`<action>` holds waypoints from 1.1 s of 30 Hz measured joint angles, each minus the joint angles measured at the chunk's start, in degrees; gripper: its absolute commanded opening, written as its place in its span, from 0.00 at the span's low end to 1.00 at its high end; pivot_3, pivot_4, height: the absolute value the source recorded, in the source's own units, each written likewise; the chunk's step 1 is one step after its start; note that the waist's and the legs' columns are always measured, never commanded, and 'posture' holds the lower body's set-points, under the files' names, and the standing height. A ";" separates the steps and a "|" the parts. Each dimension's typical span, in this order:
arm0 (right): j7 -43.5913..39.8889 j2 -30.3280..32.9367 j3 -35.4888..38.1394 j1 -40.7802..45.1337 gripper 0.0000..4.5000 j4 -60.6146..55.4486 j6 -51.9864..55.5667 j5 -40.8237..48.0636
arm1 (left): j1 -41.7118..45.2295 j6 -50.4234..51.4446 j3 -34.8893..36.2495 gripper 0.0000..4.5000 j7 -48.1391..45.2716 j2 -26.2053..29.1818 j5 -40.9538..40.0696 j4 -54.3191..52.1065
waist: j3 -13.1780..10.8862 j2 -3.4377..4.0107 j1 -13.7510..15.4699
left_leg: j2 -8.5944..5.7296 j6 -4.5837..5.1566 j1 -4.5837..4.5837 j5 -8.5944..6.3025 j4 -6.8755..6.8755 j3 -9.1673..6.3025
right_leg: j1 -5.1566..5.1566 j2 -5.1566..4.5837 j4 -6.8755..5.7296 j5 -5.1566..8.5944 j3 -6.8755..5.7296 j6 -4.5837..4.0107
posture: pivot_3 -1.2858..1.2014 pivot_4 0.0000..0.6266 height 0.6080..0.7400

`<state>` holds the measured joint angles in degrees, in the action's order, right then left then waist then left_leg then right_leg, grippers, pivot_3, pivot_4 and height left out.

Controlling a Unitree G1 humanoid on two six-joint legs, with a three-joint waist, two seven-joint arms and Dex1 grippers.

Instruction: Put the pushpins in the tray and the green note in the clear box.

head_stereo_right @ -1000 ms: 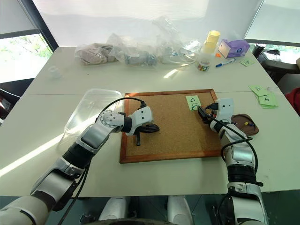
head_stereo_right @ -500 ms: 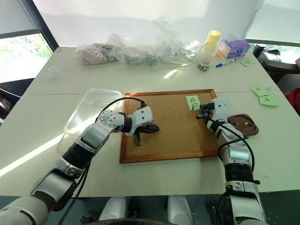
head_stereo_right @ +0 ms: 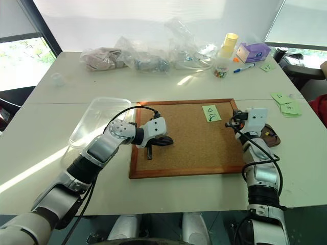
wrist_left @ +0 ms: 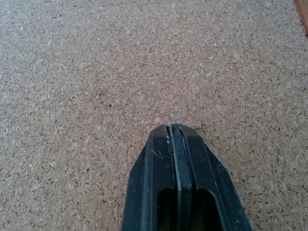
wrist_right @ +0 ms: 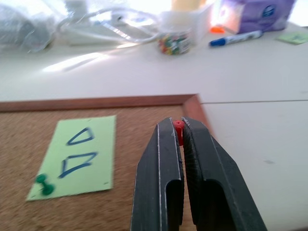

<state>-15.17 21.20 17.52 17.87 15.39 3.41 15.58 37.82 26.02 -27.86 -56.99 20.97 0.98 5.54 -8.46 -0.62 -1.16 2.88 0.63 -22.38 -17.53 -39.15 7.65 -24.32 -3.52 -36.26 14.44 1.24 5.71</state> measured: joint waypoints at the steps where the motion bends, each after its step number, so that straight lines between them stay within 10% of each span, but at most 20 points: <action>1: 0.08 -0.13 -0.06 -0.10 0.02 0.00 0.00 0.03 | 0.00 0.00 -0.02 0.00 0.00 0.00 0.01 0.00 | 0.01 0.01 0.02 | 0.00 0.00 0.00 0.00 0.00 0.00 | 0.00 0.00 -0.01 0.00 0.00 0.00 | 0.52 0.24 0.98; 26: 4.58 4.04 10.37 -12.00 0.02 -8.57 10.86 3.86 | -0.26 -0.17 -0.05 0.00 0.62 -0.40 0.06 0.05 | 0.08 0.10 0.21 | -0.02 0.01 0.01 0.00 0.00 -0.01 | 0.01 -0.02 0.01 0.09 0.06 -0.14 | 0.52 0.24 0.98; 33: 4.53 4.03 10.39 -11.98 0.68 -8.50 10.84 3.85 | -0.27 -0.16 -0.05 0.00 0.61 -0.40 0.06 0.04 | 0.08 0.10 0.22 | -0.02 0.01 0.01 0.00 0.00 -0.01 | 0.01 -0.01 0.01 0.09 0.06 -0.14 | 0.52 0.24 0.98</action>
<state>-10.64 25.24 27.91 5.88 6.90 14.25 19.43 37.56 25.86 -27.91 -56.38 20.57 1.04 5.58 -8.39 -0.52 -0.94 2.87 0.64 -22.37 -17.54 -39.14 7.63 -24.32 -3.54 -36.25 14.52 1.29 5.57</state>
